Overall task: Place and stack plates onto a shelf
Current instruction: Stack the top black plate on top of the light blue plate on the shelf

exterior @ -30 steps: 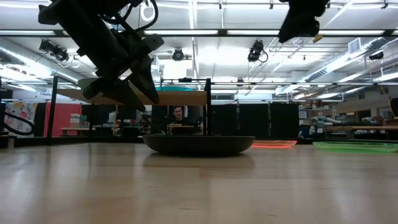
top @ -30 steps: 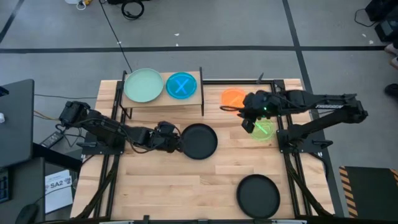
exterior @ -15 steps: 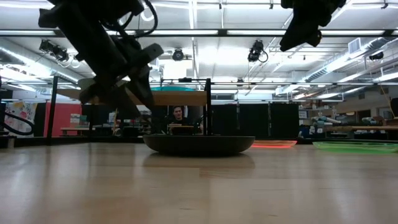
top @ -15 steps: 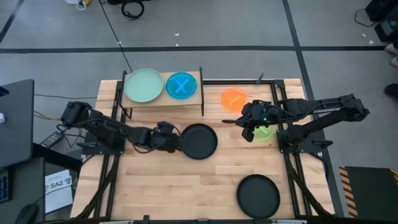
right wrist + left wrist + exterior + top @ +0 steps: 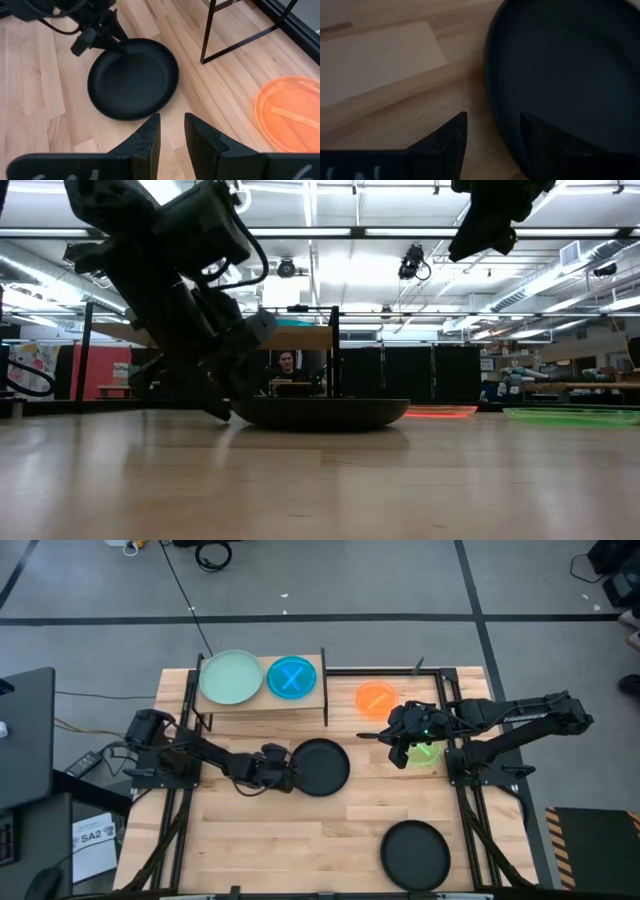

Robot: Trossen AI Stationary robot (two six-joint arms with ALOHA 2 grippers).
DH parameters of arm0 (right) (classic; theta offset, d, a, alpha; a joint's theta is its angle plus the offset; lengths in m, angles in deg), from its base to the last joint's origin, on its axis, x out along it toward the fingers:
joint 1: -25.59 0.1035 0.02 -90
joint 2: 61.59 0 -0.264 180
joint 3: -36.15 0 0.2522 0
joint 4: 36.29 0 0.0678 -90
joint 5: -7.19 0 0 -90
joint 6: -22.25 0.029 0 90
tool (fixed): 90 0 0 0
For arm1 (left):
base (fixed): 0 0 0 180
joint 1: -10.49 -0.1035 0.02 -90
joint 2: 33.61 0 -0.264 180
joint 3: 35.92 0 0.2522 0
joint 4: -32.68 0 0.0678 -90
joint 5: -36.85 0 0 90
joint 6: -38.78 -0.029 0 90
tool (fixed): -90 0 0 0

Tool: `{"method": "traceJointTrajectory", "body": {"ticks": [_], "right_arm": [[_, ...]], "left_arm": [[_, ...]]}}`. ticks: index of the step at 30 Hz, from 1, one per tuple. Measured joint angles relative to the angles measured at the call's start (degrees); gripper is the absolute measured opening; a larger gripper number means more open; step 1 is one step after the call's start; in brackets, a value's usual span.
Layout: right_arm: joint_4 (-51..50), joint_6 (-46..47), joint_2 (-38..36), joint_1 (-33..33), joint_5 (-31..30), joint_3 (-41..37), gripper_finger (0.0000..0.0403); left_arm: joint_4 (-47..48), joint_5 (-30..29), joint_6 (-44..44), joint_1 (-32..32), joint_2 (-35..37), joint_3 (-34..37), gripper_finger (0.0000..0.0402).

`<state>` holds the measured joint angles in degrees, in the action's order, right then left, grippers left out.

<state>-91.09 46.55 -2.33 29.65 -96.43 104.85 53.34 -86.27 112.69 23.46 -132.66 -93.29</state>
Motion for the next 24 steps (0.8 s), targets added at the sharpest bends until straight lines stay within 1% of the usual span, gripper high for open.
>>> {"method": "traceJointTrajectory", "body": {"ticks": [4,13,24], "right_arm": [[-0.1,0.0,0.0,0.0,0.0,0.0,0.0093],[-0.1,0.0,0.0,0.0,0.0,0.0,0.0094],[-0.1,0.0,0.0,0.0,0.1,0.0,0.0094]], "left_arm": [[0.0,-0.2,0.8,0.0,-1.0,-0.1,0.0178],[0.3,0.4,0.6,0.0,-0.9,-0.1,0.0123],[0.0,0.9,0.5,0.0,-0.9,0.0,0.0076]]}}
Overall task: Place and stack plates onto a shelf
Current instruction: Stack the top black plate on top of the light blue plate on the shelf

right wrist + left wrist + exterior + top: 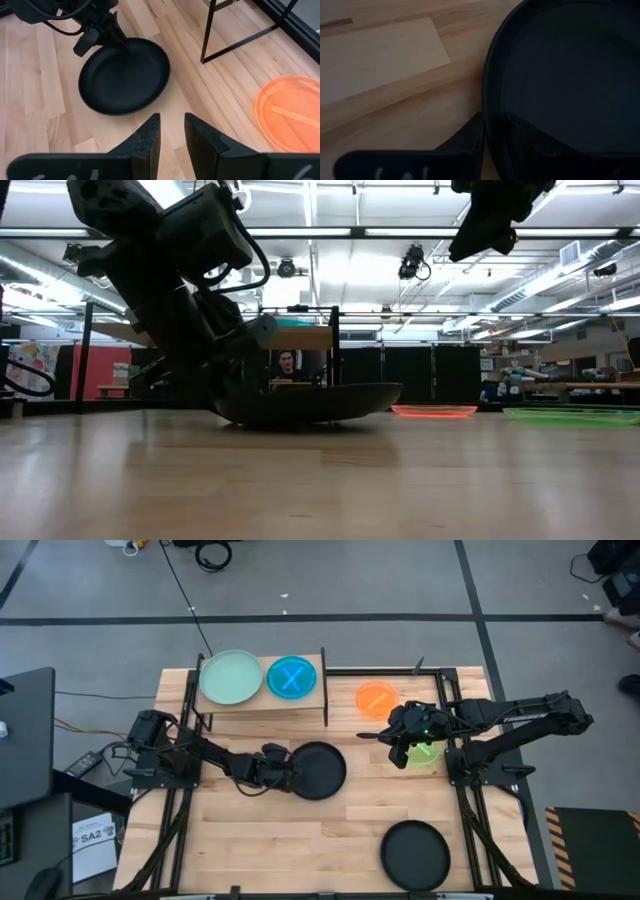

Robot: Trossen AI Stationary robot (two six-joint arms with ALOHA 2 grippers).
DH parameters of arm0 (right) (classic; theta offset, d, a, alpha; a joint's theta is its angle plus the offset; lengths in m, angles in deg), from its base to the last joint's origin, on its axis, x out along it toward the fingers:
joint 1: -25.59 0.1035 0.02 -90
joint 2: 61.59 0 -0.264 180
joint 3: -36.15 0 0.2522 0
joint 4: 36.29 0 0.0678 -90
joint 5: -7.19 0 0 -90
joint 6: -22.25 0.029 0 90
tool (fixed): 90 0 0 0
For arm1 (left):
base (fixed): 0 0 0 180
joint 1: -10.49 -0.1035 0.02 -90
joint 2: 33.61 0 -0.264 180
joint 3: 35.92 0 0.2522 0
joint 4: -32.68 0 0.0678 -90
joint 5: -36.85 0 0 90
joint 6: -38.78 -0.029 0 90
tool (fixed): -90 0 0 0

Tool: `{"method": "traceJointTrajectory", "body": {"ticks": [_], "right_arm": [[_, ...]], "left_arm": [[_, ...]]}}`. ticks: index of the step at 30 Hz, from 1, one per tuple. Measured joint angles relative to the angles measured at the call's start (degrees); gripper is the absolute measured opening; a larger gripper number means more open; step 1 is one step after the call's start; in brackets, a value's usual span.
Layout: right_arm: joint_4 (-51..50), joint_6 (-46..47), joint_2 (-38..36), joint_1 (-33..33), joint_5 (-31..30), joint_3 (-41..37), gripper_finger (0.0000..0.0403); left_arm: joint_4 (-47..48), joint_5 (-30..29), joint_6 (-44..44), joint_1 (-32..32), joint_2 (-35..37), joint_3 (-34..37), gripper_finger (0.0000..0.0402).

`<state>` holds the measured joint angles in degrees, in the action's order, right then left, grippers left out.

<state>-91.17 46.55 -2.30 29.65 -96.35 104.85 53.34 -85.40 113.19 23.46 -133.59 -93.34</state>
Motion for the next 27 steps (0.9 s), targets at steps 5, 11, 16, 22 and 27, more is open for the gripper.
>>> {"method": "traceJointTrajectory", "body": {"ticks": [5,11,16,22,27], "right_arm": [[0.0,0.0,0.0,0.0,0.2,0.0,0.0094],[0.0,0.0,0.0,0.0,0.3,0.0,0.0094],[0.0,0.0,0.0,0.0,0.3,0.0,0.0094],[0.0,0.0,0.0,0.0,0.3,0.0,0.0094],[0.0,0.0,0.0,0.0,0.3,0.0,0.0093]], "left_arm": [[0.0,-0.2,0.0,0.0,0.0,0.0,0.0058],[0.0,-0.7,0.0,0.1,0.0,0.0,0.0046],[0.0,-0.8,0.0,0.3,0.0,0.0,0.0044],[0.9,0.0,-0.5,1.4,1.6,0.1,0.0043],[1.3,0.2,-2.5,2.8,4.7,0.1,0.0041]]}}
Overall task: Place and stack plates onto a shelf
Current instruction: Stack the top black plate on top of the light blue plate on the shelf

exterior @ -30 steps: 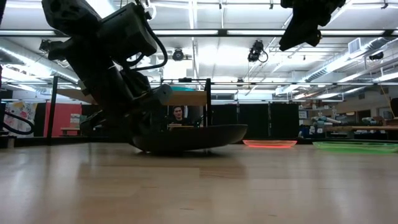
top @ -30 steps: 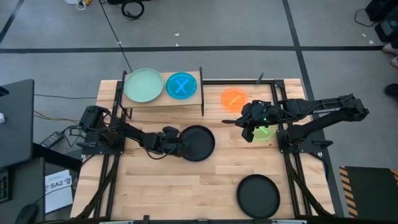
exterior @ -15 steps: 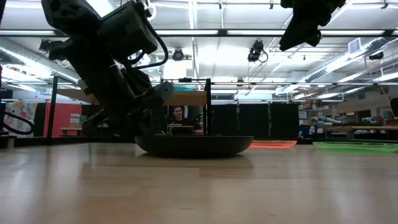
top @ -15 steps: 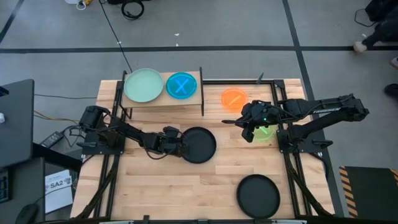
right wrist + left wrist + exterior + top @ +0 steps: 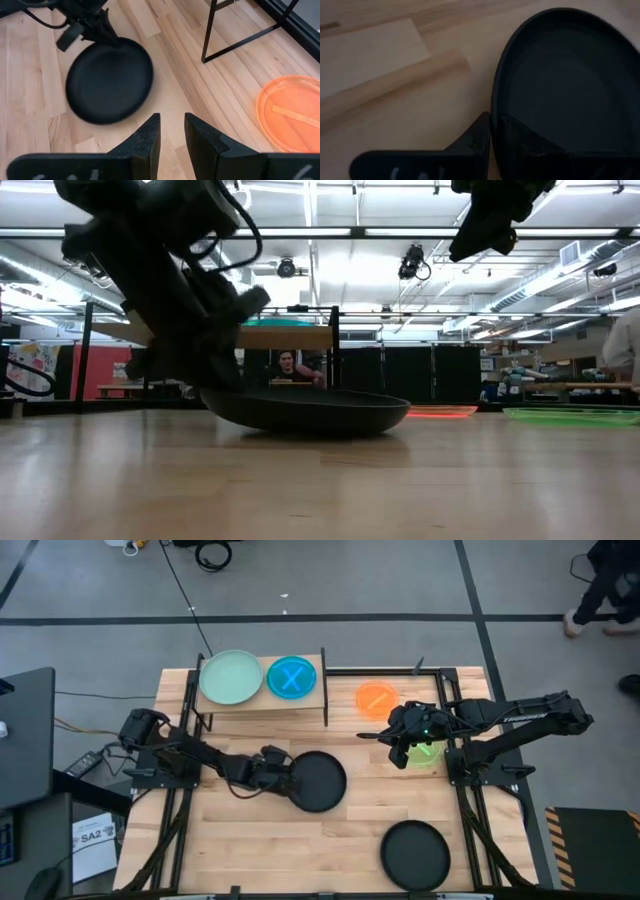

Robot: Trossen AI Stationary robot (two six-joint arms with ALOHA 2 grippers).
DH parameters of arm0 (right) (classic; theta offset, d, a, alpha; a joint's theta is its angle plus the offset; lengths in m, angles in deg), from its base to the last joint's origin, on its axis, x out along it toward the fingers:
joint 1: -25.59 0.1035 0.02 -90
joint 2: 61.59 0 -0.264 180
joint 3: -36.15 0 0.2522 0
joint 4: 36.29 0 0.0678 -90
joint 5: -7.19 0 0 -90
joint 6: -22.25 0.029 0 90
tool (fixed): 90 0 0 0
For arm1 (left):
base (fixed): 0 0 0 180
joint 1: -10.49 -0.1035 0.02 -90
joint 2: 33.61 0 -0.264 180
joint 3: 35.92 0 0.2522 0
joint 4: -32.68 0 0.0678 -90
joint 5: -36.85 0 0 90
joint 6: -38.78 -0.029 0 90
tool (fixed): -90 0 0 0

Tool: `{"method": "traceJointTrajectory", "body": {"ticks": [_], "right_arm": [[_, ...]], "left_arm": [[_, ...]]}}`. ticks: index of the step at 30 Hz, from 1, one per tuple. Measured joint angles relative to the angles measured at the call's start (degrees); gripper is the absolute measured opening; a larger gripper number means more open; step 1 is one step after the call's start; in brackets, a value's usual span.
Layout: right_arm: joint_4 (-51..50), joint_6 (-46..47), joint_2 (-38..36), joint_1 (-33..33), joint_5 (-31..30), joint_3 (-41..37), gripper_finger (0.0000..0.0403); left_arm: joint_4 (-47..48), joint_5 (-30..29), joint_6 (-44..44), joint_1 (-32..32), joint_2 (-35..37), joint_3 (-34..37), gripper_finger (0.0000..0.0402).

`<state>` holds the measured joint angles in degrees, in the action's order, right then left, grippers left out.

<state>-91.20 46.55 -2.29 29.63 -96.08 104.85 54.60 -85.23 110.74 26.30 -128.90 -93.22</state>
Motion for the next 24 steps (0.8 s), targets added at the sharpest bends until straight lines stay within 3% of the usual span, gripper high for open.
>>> {"method": "traceJointTrajectory", "body": {"ticks": [8,24], "right_arm": [[0.0,0.0,0.0,0.0,0.0,0.0,0.0094],[0.2,0.0,0.0,0.0,0.0,0.0,0.0094]], "left_arm": [[-0.1,0.0,-3.4,2.4,6.8,0.0,0.0018],[0.7,-0.1,-12.3,2.5,25.1,0.0,0.0017]]}}
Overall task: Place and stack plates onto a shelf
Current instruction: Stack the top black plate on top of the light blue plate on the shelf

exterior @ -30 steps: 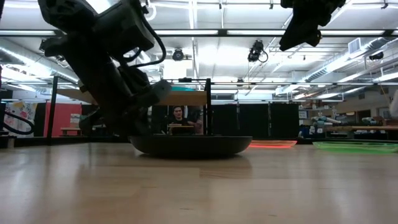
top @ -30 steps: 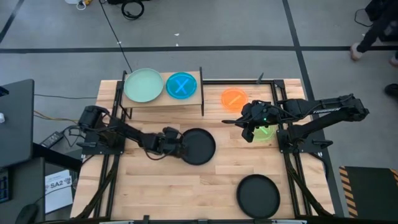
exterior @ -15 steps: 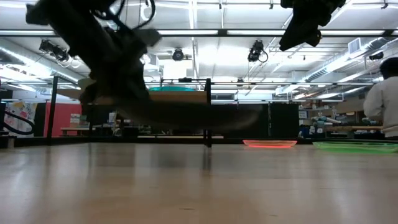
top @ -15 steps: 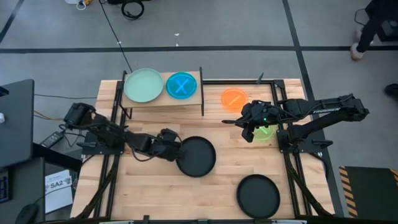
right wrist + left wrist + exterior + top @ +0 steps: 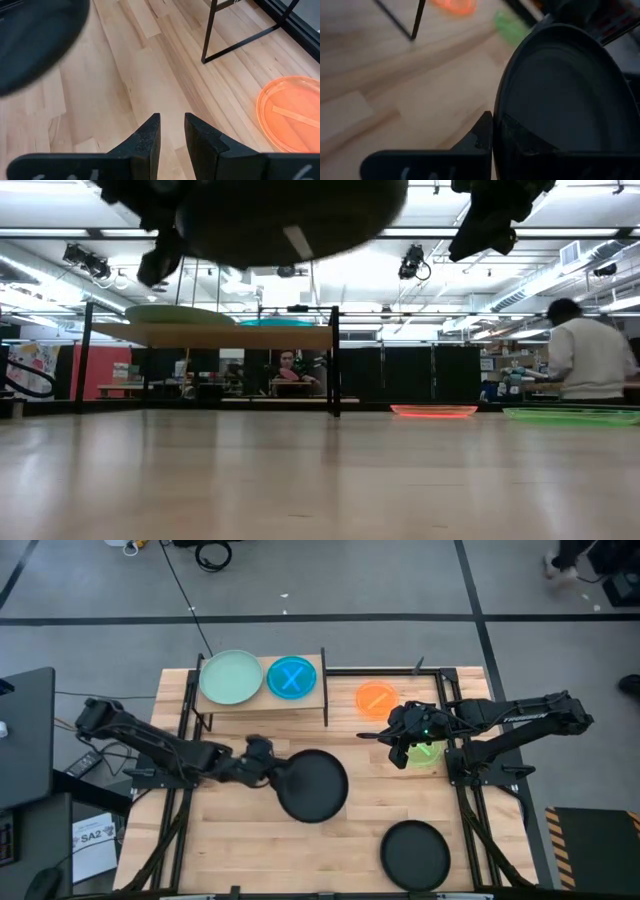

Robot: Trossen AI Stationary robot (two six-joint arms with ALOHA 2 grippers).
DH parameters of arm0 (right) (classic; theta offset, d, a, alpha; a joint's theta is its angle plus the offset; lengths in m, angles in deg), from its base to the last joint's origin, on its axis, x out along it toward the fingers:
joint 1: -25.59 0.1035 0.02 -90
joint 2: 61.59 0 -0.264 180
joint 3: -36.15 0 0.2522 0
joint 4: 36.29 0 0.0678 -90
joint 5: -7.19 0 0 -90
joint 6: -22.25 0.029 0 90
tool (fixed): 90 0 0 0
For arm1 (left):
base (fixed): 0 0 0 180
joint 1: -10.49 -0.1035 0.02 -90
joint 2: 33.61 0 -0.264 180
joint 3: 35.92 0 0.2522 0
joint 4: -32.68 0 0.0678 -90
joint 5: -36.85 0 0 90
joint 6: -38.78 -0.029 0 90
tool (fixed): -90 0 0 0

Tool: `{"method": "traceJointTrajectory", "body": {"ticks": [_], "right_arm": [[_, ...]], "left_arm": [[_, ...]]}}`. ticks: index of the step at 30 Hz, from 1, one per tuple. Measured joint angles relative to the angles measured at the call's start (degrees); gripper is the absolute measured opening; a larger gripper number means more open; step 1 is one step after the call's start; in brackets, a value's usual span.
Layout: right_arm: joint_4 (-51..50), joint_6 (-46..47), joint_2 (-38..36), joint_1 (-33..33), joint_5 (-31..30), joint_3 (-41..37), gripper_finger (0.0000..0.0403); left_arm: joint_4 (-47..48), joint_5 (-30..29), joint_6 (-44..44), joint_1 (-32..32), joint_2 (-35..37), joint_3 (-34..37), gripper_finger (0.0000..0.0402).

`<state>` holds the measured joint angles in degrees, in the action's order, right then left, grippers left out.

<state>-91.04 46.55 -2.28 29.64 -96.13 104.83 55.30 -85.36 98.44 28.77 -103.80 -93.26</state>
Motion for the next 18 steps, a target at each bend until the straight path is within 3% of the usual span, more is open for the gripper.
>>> {"method": "traceJointTrajectory", "body": {"ticks": [9,18], "right_arm": [[0.0,0.0,0.0,0.0,0.0,0.0,0.0094],[0.2,0.0,0.0,0.0,0.0,0.0,0.0094]], "left_arm": [[2.2,-0.1,-7.3,-6.3,12.9,0.0,0.0017],[8.1,-0.9,-11.6,-17.8,27.1,0.0,0.0017]]}}
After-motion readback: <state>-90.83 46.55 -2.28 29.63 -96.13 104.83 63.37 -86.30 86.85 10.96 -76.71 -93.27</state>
